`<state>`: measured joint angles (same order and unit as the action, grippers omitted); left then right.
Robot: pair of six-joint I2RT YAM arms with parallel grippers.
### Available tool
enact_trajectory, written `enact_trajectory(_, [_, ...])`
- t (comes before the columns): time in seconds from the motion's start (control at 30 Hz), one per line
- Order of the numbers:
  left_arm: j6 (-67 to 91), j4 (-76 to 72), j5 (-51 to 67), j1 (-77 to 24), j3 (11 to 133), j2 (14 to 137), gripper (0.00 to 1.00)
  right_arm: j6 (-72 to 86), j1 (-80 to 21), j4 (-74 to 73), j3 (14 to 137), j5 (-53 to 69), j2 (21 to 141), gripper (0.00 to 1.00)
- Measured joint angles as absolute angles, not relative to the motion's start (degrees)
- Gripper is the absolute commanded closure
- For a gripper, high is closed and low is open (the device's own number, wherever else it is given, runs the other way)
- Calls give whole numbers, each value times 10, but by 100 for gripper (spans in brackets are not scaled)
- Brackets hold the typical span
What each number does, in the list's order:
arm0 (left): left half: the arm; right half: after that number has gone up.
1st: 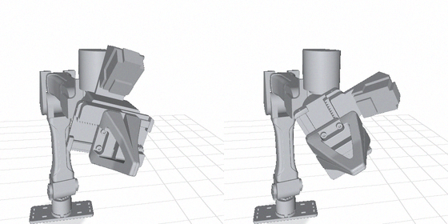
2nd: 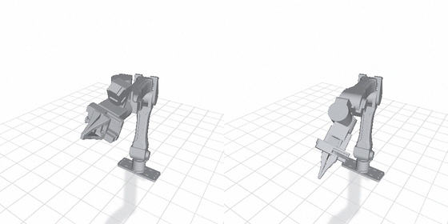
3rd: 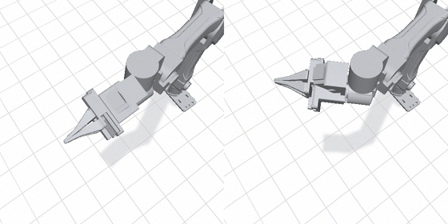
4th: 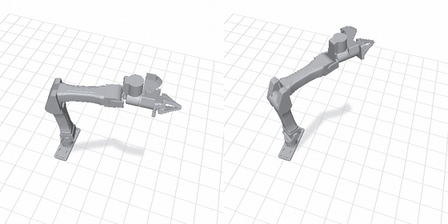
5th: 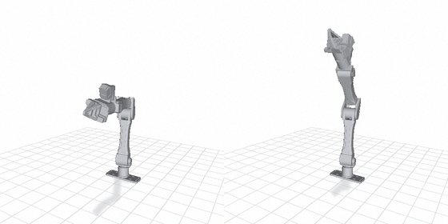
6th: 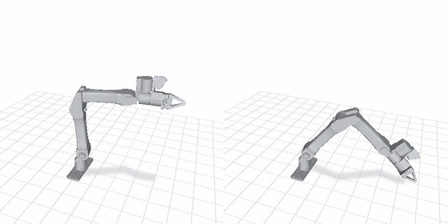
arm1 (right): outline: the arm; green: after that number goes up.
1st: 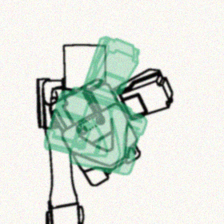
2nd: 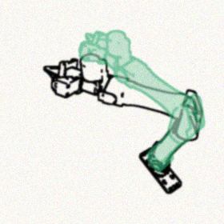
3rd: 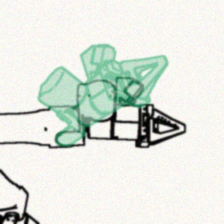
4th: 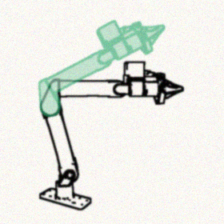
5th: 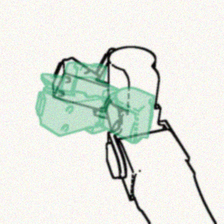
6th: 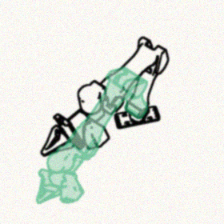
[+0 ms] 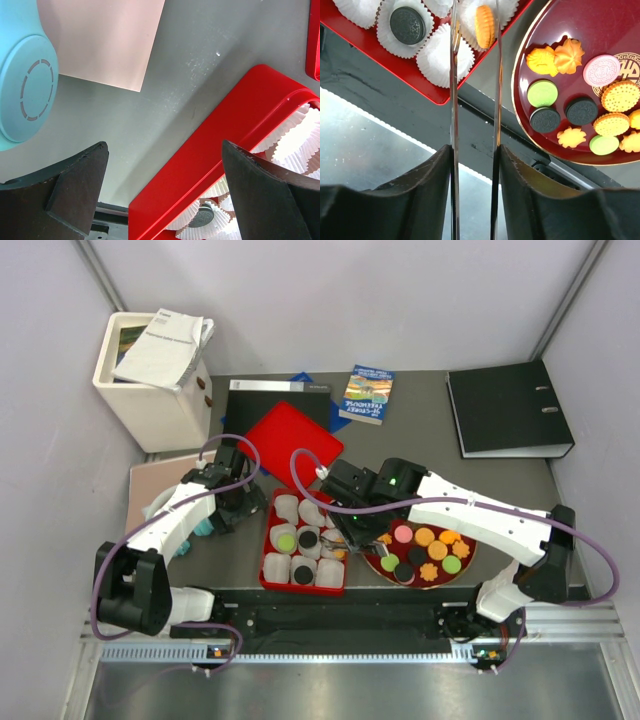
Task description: Pack the cookies
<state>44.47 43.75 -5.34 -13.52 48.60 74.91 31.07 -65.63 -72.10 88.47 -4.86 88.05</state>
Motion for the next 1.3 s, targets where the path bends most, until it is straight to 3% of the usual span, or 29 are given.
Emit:
enact_trajectory(0.3, [445, 437, -53, -135, 486, 749, 1, 313, -656, -722, 886, -66, 881, 53])
enact_trajectory(0.53, [445, 437, -53, -135, 486, 749, 1, 314, -656, -740, 923, -87, 883, 79])
enact_trajectory(0.63, [445, 437, -53, -135, 486, 749, 1, 309, -656, -749, 945, -89, 883, 83])
enact_trajectory(1.3, [445, 437, -53, -135, 481, 749, 1, 283, -656, -765, 915, -46, 917, 84])
